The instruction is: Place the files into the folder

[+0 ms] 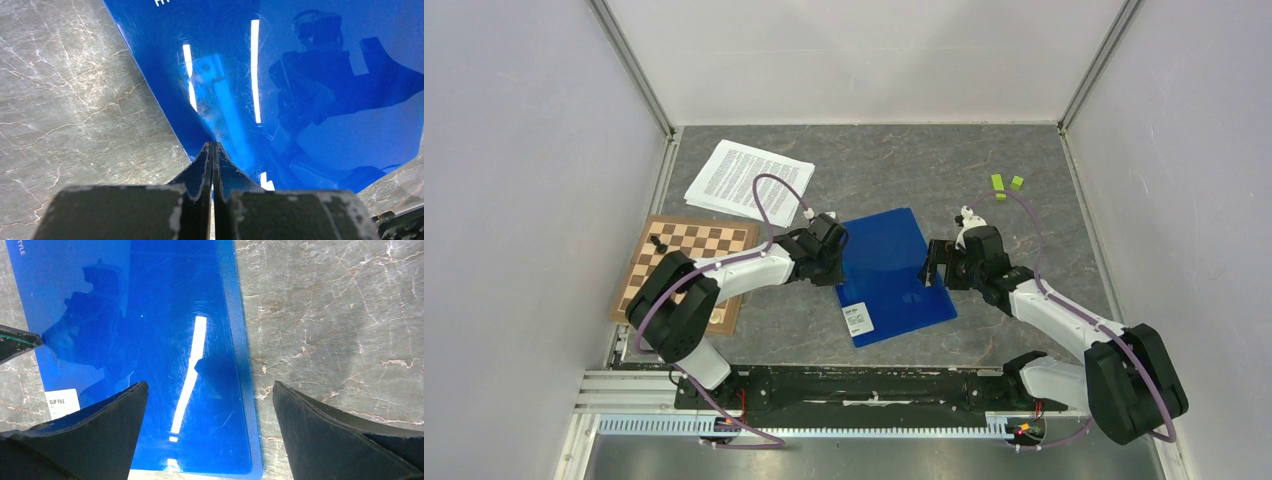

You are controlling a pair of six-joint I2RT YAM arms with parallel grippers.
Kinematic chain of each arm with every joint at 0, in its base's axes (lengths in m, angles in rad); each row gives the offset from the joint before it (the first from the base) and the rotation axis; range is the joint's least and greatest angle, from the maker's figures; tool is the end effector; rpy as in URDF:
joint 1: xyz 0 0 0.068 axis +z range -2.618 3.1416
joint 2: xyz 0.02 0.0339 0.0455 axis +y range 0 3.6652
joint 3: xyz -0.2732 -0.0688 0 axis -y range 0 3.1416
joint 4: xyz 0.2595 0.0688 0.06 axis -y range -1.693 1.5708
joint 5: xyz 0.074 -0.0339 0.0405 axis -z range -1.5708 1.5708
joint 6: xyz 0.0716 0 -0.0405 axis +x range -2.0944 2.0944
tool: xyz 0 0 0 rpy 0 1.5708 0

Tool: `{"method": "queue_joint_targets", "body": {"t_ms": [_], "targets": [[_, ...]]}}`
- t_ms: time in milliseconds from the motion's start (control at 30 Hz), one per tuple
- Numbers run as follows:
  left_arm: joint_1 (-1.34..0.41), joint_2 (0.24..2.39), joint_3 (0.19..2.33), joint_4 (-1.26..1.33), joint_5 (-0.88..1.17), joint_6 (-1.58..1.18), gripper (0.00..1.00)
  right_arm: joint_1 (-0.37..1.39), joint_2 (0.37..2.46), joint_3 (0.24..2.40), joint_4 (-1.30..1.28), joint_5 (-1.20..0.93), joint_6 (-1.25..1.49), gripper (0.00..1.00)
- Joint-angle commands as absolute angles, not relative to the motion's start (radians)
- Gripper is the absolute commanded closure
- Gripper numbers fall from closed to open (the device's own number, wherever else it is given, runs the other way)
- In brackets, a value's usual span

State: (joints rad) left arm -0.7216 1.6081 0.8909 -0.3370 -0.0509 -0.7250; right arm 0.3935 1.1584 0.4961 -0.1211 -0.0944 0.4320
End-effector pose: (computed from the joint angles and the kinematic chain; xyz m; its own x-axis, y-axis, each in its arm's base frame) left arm 0.2555 -0.2199 0.1346 -0.9136 -0.0783 -0.3990 0.0468 0.9545 -0.2944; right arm 0.2329 0.1040 0.1490 -0.7775 0.1285 -0.6156 -0.1298 0.9250 0.3571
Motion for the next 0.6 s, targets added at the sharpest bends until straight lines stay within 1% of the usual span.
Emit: {"method": "queue_joint_targets", "body": {"t_ms": [0,67,167,333,433,567], "targets": [[-0.708,1.597,0.835,-0.368,-0.097,-0.725,0.98,0.400,1.174,0.506,-0.084,-0.115,0.408,0.01],[-0.708,1.576,0.841,-0.375,-0.098,-0.716,0.97,0.401,1.178,0.505,-0.081,-0.115,0.407,0.01],[-0.707,1.568,0.866,-0.395,-0.100,-0.699,0.91,0.403,1.187,0.509,-0.080,-0.116,0.409,0.01],[-0.707,1.569,0.889,-0.405,-0.086,-0.687,0.86,0.404,1.189,0.514,-0.079,-0.115,0.408,0.01],[-0.707,1.565,0.896,-0.412,-0.088,-0.688,0.85,0.406,1.190,0.512,-0.081,-0.113,0.406,0.02],[-0.706,1.567,0.899,-0.426,-0.106,-0.684,0.86,0.406,1.191,0.511,-0.081,-0.114,0.406,0.01]]}}
